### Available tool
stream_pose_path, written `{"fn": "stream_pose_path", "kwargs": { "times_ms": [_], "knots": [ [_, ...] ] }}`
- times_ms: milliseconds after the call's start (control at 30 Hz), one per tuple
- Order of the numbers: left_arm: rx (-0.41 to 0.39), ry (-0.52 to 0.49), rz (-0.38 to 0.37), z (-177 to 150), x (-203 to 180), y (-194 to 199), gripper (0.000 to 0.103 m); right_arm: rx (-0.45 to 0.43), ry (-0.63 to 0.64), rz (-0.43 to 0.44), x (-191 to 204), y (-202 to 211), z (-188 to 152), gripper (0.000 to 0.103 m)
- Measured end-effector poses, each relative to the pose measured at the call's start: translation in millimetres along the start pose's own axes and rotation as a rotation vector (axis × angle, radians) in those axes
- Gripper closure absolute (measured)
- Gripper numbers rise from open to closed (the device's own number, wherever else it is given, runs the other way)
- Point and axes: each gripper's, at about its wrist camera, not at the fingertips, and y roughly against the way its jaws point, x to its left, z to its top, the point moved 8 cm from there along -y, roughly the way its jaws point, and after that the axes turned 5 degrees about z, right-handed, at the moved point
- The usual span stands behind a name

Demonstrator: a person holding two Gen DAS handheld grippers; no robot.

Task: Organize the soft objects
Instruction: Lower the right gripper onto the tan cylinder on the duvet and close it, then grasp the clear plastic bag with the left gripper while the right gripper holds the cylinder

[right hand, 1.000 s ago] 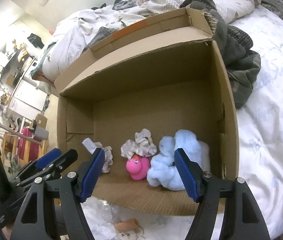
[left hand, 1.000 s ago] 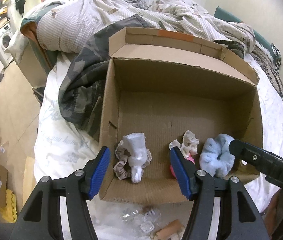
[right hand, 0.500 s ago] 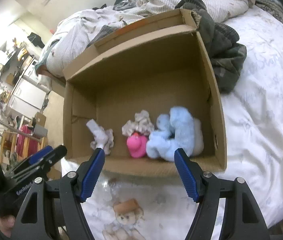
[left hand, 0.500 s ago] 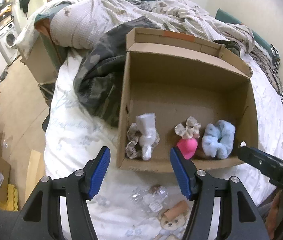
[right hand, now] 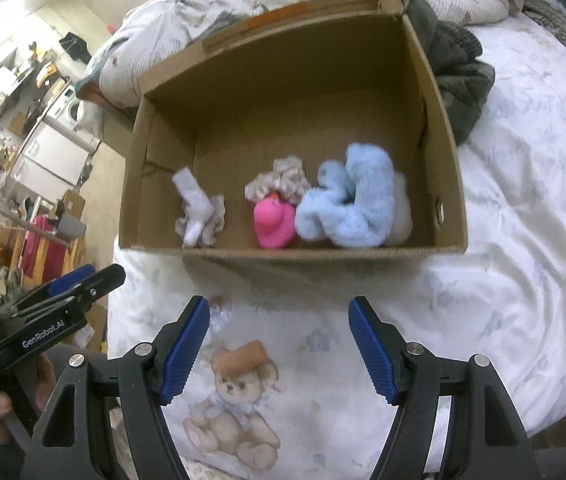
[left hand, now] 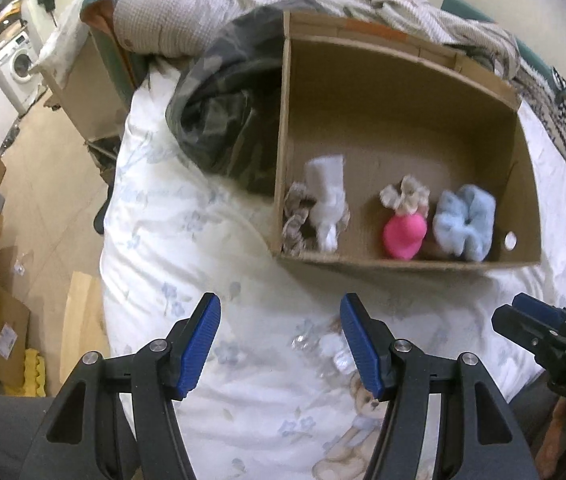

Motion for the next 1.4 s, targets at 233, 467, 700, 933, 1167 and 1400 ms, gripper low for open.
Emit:
{"fn": "stream_pose_path", "kwargs": {
  "times_ms": [233,467,700,933,1167,1400],
  "knots": [
    [0.032,0.094,0.077,0,29,-14,0.044,0.125,-0.022,0.114,11,-25,-18,0.027],
    [0.089,0.163,0.079,0,42,-25,0.044,0.264,0.035,0.11,27,-65,-39,0.027],
    [0.1,0.153,0.066,1,37,-29,0.044,0.367,0.22,-0.037,47,-105,-61,0.027],
    [0.109,0.136,0.063,2,27,-34,0.044,0.357,0.313,-0.078,57,-111,-65,0.054],
    [0.116,0.114,0.072,-1,20,-38,0.044,0.369,0.295,-0.007,51,-98,-67,0.094],
    [0.212,0.163,-0.008,-19,15,-55,0.044,0.304,0.187,0.086,42,-66,-60,0.095]
  ]
}}
